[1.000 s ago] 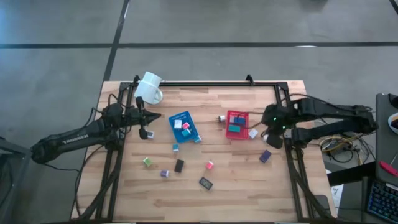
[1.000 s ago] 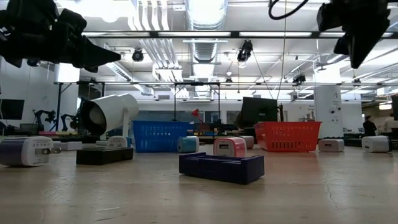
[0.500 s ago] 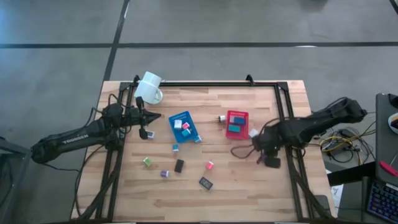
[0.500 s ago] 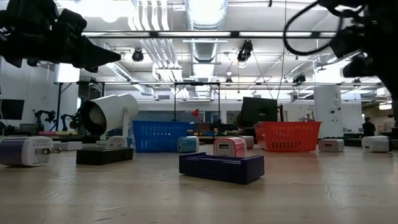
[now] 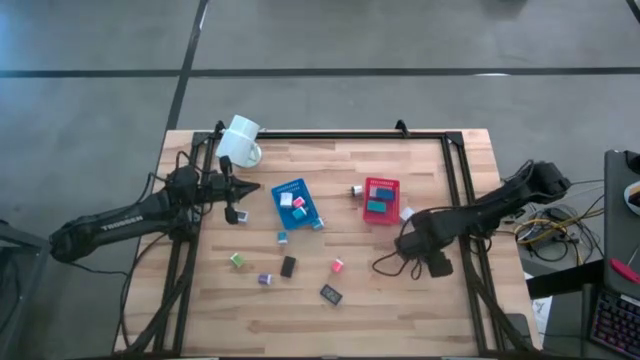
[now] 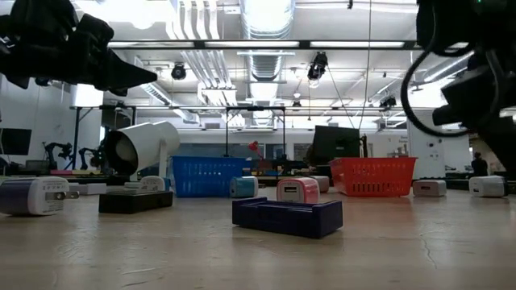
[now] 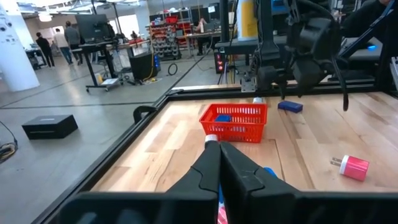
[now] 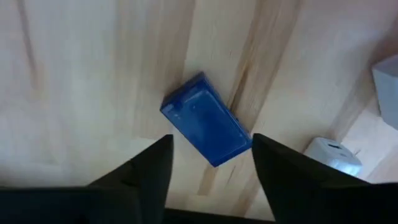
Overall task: Pick & Place Office items
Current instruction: Put the right purple digital clock into the red bin
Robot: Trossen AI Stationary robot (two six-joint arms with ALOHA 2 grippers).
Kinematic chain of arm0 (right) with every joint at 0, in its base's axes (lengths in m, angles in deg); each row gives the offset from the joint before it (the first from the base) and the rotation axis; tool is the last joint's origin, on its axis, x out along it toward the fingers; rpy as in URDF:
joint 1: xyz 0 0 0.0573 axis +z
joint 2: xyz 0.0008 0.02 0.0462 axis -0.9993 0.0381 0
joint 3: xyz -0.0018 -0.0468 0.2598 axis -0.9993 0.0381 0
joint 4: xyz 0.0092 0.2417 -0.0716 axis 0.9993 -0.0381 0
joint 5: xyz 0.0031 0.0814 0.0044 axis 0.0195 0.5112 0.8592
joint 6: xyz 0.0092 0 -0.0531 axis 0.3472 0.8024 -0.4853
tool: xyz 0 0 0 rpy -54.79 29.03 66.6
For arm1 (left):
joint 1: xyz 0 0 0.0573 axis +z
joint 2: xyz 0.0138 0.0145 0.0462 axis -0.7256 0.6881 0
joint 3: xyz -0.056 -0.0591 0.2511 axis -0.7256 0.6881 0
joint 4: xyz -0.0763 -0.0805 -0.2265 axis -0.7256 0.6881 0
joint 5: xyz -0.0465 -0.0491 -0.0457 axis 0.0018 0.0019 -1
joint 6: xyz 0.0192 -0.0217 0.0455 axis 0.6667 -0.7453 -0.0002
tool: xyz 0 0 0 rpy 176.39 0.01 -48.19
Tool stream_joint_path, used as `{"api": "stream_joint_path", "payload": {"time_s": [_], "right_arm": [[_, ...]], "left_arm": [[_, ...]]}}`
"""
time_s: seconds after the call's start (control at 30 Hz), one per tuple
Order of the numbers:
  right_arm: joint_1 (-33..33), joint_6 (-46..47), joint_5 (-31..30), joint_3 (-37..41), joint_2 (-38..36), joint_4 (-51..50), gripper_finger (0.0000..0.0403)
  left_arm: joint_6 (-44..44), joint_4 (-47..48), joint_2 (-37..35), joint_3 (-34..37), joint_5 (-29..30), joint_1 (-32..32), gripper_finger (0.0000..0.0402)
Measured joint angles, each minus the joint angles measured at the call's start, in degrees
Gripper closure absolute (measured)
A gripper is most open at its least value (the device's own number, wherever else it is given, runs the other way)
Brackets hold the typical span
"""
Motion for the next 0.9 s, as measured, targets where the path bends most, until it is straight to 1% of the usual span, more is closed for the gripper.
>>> {"api": "stream_joint_path", "payload": {"time_s": [0.2, 0.4, 0.5, 0.67, 0.8, 0.9], "right_arm": [[0.0, -3.5, -0.4, 1.1, 4.6, 0.0, 0.0131], [0.0, -3.6, -0.4, 1.2, 7.7, 0.4, 0.0113], [0.0, -3.7, -0.4, 1.3, 8.9, 0.7, 0.0117], [0.0, -4.7, -0.3, 1.5, 11.0, 2.9, 0.0137], [0.0, -6.8, -0.3, 1.6, 12.2, 4.2, 0.0159], [-0.1, -6.9, -0.3, 1.4, 12.9, 4.2, 0.0183]], "left_arm": [[0.0, -0.1, 0.8, 0.0, 0.1, 0.0, 0.0388], [0.0, -0.2, 1.2, 0.0, 0.1, 0.0, 0.0395], [0.0, -0.2, 1.2, 0.0, 0.1, 0.0, 0.0394], [0.0, -0.4, 1.2, 0.0, 0.0, 0.0, 0.0389], [0.0, -0.4, 1.2, 0.0, 0.0, 0.0, 0.0393], [0.0, -0.4, 1.2, 0.0, 0.0, 0.0, 0.0395]]}}
